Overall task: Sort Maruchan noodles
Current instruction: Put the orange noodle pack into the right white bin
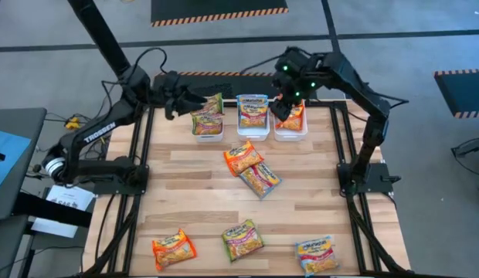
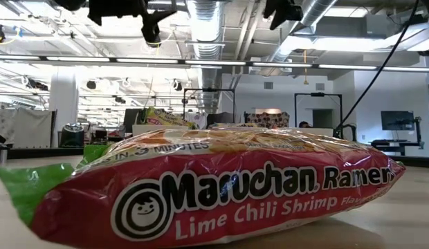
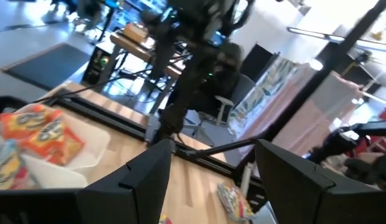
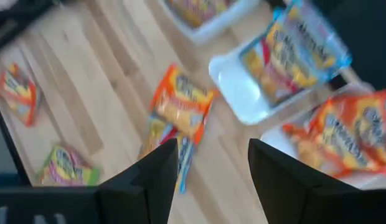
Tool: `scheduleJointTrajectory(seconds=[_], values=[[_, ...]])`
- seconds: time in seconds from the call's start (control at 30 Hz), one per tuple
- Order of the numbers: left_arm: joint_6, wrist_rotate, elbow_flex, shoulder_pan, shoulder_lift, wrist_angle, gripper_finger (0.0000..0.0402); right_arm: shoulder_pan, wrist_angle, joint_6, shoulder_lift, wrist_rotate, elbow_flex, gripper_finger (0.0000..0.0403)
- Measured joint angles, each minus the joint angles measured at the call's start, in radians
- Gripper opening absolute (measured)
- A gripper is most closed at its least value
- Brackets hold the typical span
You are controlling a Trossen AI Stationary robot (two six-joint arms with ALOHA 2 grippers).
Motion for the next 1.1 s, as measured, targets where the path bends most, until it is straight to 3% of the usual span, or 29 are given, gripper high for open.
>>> scheduleJointTrajectory(seconds=[0.33, 0.8, 1.1], values=[[0.1, -0.009, 0.0, -0.093, -0.083, -0.193, 0.0219, 0.133, 0.041, 0.105, 0.003, -0.003, -0.285, 0.0217], [0.125, -0.015, -0.001, -0.201, -0.108, -0.235, 0.0219, 0.216, 0.382, 0.16, 0.003, -0.138, -0.561, 0.0193], [0.121, -0.049, -0.001, -0.275, -0.114, -0.212, 0.0219, 0.228, 0.563, -0.006, 0.01, -0.149, -0.632, 0.0195]])
